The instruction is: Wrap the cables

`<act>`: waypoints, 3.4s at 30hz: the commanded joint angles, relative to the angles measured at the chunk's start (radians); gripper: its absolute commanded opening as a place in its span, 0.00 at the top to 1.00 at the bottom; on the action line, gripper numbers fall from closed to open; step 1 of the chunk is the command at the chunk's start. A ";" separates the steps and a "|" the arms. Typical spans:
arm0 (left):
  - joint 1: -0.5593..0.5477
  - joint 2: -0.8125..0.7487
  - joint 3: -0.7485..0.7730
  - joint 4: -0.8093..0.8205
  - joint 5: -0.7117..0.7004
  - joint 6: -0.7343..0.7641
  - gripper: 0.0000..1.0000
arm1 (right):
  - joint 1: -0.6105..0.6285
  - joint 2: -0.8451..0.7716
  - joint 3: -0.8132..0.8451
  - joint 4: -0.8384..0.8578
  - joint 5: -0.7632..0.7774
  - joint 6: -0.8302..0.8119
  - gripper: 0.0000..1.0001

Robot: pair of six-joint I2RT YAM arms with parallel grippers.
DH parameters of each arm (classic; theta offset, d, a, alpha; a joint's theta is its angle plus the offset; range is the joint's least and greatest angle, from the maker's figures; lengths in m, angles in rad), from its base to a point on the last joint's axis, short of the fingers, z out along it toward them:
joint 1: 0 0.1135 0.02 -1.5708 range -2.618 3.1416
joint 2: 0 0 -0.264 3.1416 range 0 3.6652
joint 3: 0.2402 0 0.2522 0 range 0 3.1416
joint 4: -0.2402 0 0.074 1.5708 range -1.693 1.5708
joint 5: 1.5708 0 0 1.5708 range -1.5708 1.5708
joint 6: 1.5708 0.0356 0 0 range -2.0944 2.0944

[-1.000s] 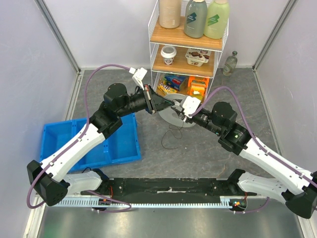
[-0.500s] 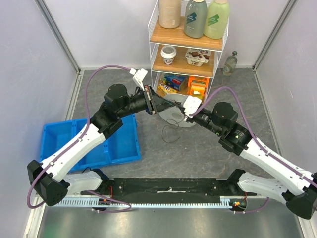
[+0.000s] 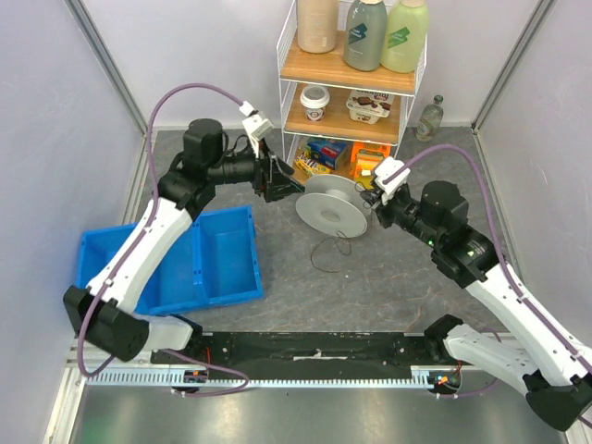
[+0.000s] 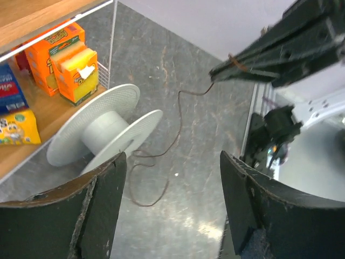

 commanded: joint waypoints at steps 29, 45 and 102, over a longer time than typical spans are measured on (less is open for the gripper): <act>-0.072 0.612 0.546 -0.312 -0.042 0.785 0.28 | -0.316 0.353 0.025 -0.049 -0.282 -0.583 1.00; -0.069 0.740 0.578 -0.253 0.044 0.788 0.44 | -0.289 0.462 0.057 0.023 -0.239 -0.663 1.00; -0.135 0.554 0.205 -0.079 0.210 0.450 0.61 | -0.013 0.402 -0.012 0.049 -0.028 -0.673 1.00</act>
